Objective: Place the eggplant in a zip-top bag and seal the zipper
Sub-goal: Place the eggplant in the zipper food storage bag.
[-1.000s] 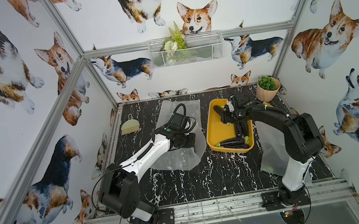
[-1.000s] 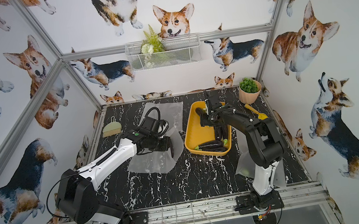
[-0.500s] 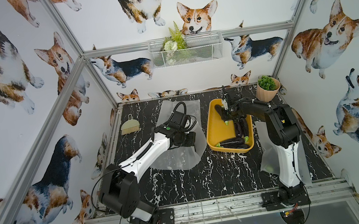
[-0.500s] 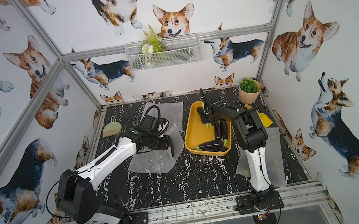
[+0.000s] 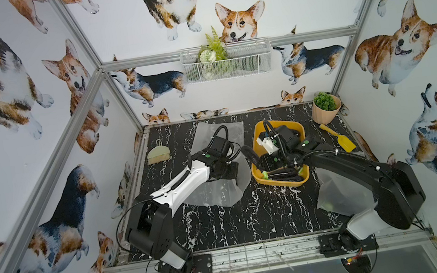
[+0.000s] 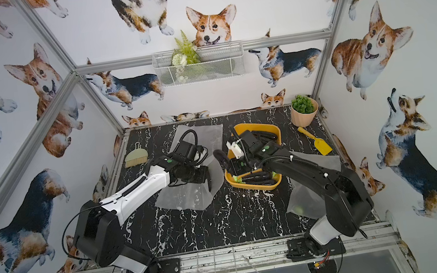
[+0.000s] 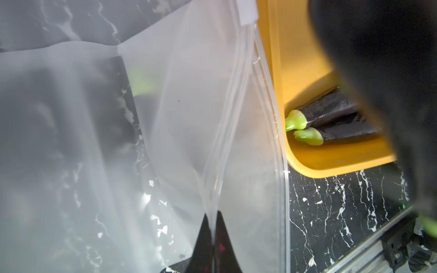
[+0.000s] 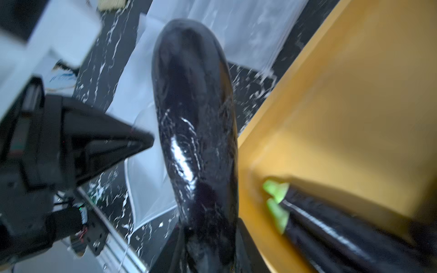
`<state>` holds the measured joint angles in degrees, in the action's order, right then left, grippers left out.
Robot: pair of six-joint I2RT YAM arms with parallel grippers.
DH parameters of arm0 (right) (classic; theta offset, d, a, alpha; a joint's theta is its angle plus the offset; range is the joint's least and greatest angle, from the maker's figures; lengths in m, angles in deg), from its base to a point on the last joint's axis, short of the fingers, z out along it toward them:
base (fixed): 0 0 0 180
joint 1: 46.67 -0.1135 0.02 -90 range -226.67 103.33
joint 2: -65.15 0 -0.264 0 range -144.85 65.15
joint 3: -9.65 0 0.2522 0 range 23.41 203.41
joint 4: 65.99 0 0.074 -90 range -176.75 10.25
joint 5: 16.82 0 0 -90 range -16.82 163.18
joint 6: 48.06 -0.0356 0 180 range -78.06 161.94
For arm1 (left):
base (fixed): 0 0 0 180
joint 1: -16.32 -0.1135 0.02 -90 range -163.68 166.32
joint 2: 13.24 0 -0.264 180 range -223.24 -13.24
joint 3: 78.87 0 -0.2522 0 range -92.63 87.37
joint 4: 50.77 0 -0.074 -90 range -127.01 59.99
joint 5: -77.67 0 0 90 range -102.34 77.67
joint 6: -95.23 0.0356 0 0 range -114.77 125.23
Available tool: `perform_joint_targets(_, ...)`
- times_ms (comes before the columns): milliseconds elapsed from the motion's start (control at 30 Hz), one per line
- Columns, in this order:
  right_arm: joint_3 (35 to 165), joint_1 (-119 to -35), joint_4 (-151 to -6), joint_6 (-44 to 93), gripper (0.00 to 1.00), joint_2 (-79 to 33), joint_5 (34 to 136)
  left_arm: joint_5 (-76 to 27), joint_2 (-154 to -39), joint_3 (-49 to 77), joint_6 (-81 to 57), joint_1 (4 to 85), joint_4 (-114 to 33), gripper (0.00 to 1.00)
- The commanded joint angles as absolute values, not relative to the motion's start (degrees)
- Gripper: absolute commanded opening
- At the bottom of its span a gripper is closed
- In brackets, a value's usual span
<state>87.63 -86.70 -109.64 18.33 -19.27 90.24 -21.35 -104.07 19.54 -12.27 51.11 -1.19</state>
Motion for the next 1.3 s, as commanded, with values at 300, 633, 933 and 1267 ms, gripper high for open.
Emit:
perform_joint_targets(300, 87.4, -90.0, -109.6, 1.9, 0.32, -25.6, 100.6, -20.3, -101.9, 20.4, -12.0, 56.1, -2.3, 0.0)
perform_joint_targets(633, 99.3, -89.5, -115.5, 0.9, 0.4, -38.7, 100.8, -22.1, -96.5, 25.4, -17.2, 57.4, -5.7, 0.0)
perform_joint_targets(933, 96.1, -91.3, -105.1, -2.9, 0.72, -31.1, 96.7, -25.8, -96.1, 27.3, -20.3, 52.9, -8.7, 0.0)
perform_joint_targets(1267, 90.4, -75.2, -115.0, 10.0, 0.68, -23.9, 82.8, -25.9, -97.8, 28.1, -18.3, 53.9, -8.3, 0.0)
